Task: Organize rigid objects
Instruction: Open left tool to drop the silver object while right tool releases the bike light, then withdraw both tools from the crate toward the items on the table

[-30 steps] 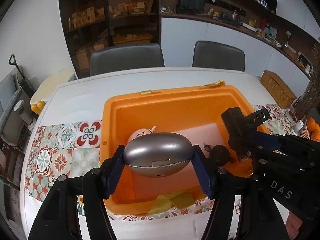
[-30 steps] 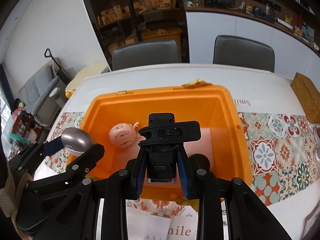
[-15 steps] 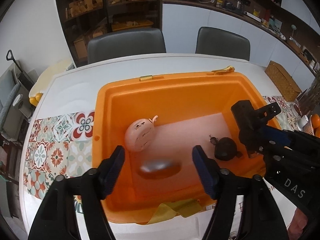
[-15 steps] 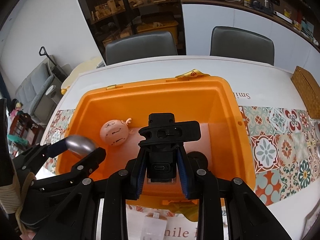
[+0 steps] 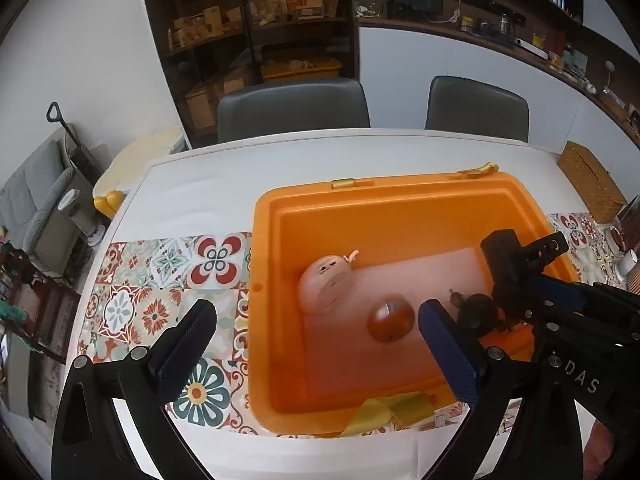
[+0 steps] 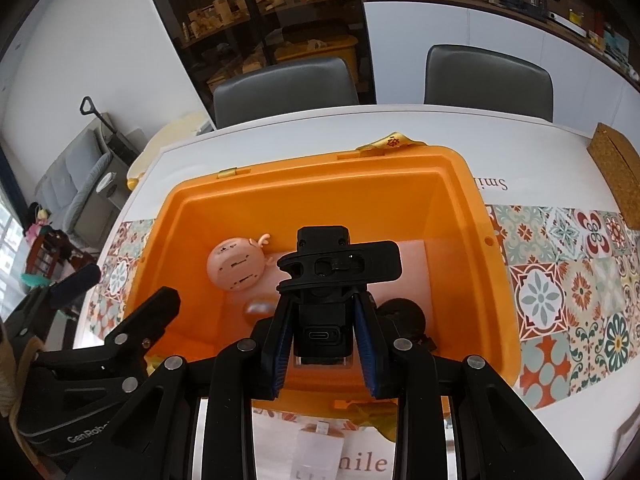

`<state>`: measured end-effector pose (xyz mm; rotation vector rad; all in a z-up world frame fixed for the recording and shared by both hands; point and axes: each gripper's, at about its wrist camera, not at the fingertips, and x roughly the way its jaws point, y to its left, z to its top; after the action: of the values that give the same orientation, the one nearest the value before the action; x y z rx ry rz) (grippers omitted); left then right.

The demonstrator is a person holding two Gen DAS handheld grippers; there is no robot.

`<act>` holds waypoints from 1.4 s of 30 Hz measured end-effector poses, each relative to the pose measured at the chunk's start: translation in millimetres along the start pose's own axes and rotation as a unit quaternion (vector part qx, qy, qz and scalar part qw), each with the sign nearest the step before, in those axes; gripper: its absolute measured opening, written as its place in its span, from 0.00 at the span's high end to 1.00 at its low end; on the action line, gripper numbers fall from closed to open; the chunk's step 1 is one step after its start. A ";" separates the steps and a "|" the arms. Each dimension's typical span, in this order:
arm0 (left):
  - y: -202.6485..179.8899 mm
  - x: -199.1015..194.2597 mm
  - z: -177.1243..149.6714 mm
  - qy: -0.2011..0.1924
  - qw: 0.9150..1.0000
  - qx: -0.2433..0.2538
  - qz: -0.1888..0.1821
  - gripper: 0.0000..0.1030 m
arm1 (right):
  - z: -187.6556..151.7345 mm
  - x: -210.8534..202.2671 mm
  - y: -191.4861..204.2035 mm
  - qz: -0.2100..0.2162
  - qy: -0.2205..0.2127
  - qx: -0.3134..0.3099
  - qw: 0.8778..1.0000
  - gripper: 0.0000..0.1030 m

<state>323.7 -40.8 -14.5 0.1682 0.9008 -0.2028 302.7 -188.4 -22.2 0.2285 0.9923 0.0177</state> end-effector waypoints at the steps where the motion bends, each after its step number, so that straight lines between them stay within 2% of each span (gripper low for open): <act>1: 2.3 0.3 -0.4 0.002 1.000 -0.004 -0.001 0.00 | 0.1 0.3 1.0 0.001 0.000 -0.001 1.000 0.71; 8: 22.5 1.7 -3.1 0.015 0.999 -0.048 -0.007 0.00 | 4.6 3.8 8.6 0.007 0.002 -0.006 1.000 0.71; 15: 32.4 0.4 -6.6 0.013 0.998 -0.066 -0.007 0.00 | 9.8 7.4 16.5 0.004 -0.005 -0.016 1.000 0.70; 16: 33.5 0.2 -7.0 0.015 0.998 -0.068 -0.009 0.00 | 9.8 6.7 16.7 0.003 -0.006 -0.016 1.000 0.62; 17: 34.4 -0.4 -7.7 0.014 0.997 -0.070 -0.009 0.00 | 9.8 5.2 16.7 -0.004 -0.009 -0.012 1.000 0.50; 18: 34.9 -1.7 -8.6 0.012 0.997 -0.072 -0.009 0.00 | 9.0 3.1 16.2 -0.011 -0.013 -0.010 1.000 0.48; 29: 30.8 -27.5 -15.1 -0.015 0.997 -0.071 -0.022 0.00 | -1.7 -20.0 8.8 -0.020 -0.026 0.007 0.999 0.47; 42: 21.3 -59.3 -32.2 -0.027 0.997 -0.070 -0.034 0.00 | -25.8 -57.4 4.6 -0.021 -0.049 0.016 0.998 0.47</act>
<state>268.6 -6.6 14.0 0.0007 0.8643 -0.2060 250.2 -186.0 12.7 0.2366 0.9008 -0.0474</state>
